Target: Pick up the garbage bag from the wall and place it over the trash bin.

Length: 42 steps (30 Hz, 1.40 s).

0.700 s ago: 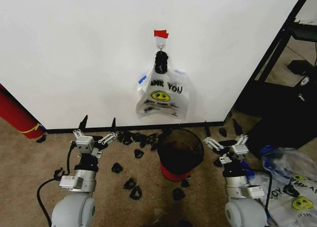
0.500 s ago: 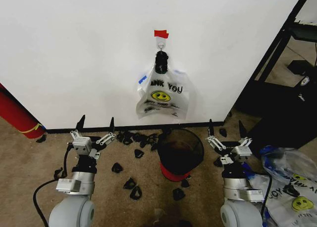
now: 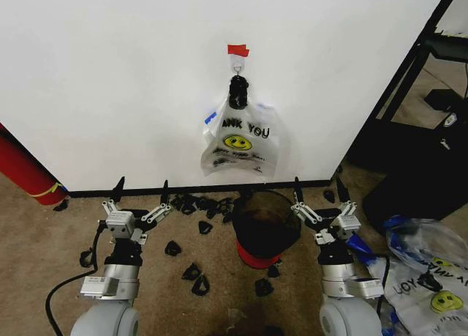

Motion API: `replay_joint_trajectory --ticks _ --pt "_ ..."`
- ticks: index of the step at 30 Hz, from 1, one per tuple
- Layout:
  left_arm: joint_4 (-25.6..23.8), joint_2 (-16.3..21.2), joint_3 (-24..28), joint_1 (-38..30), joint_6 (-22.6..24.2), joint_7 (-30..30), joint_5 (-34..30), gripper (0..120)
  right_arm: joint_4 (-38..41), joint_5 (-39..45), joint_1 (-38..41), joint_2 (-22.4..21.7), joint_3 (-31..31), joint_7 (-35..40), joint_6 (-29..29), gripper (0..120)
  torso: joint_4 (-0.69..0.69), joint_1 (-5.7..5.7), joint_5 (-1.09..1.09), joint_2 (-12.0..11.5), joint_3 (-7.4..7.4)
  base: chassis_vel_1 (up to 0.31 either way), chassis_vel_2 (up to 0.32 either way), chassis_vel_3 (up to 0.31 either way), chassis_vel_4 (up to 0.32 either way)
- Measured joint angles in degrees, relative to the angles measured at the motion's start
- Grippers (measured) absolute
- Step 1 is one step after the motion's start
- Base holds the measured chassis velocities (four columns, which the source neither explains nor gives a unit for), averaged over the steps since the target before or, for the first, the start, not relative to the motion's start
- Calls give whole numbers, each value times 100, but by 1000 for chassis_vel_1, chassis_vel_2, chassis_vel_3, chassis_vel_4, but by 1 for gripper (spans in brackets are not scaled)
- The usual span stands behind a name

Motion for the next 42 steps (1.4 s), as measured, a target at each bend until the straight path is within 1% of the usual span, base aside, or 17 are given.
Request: replay_joint_trajectory --ticks 1,4,5,7,8,10,14,16,18,22,23,26,28,33,37,39,42 --pt "0 0 0 0 0 0 0 100 0 0 0 0 0 0 0 100 0 0 0 0 0 0 0 0 0" --pt "-25 20 45 32 -47 -3 11 100 -165 712 292 -107 -241 5 -183 100 3 0 1 0 0 0 0 0 0" --pt "-24 64 70 19 -53 1 22 100 -244 1094 424 -127 -355 -47 -194 100 -2 0 0 0 0 0 0 0 0" --pt "-20 122 70 67 -82 12 50 100 -453 2081 800 -147 -738 -281 -255 100 1 0 2 0 0 0 0 0 0" --pt "-20 122 70 67 -82 12 50 100 -453 2081 800 -147 -738 -281 -255 100 1 0 2 0 0 0 0 0 0" --pt "-18 140 61 139 -100 16 76 100 -719 2846 1286 -124 -1080 -447 -377 100 3 0 0 0 0 0 0 0 0" --pt "-24 113 49 257 -154 26 197 100 -1627 3970 2337 -30 -1513 -851 -483 100 1 0 0 0 0 0 0 0 0" --pt "-24 107 46 268 -160 28 211 100 -1757 4106 2465 -11 -1555 -905 -484 100 1 0 -1 0 0 0 0 0 0" --pt "-22 82 28 306 -174 36 270 100 -2325 4693 3001 110 -1743 -1125 -485 100 2 0 0 0 1 0 0 0 0" --pt "16 44 -4 332 -180 41 322 100 -3167 5461 3831 402 -1875 -1467 -507 100 2 0 -1 0 1 0 0 0 0" --pt "16 44 -4 332 -180 41 322 100 -3167 5461 3831 402 -1875 -1467 -507 100 2 0 -1 0 1 0 0 0 0" --pt "55 25 -29 333 -181 59 338 100 -3972 5775 4510 761 -1836 -1824 -535 100 2 1 -1 0 1 0 0 0 0" --pt "102 17 -35 334 -188 73 353 100 -4356 5796 4742 860 -1739 -2015 -544 100 4 1 0 -1 1 0 0 0 0" --pt "195 21 -48 315 -214 80 360 100 -4831 5703 5076 877 -1495 -2168 -563 100 -1 1 0 0 1 0 0 0 0" --pt "252 29 -46 293 -228 93 359 100 -5017 5648 5186 877 -1369 -2222 -579 100 1 0 0 0 0 0 0 0 0" --pt "299 30 -28 277 -237 101 361 100 -5096 5610 5225 874 -1296 -2264 -590 98 0 0 0 -1 1 0 0 0 0" --pt "356 29 -2 255 -252 111 373 100 -5129 5543 5241 871 -1277 -2304 -601 91 0 0 0 -1 1 0 0 0 0"
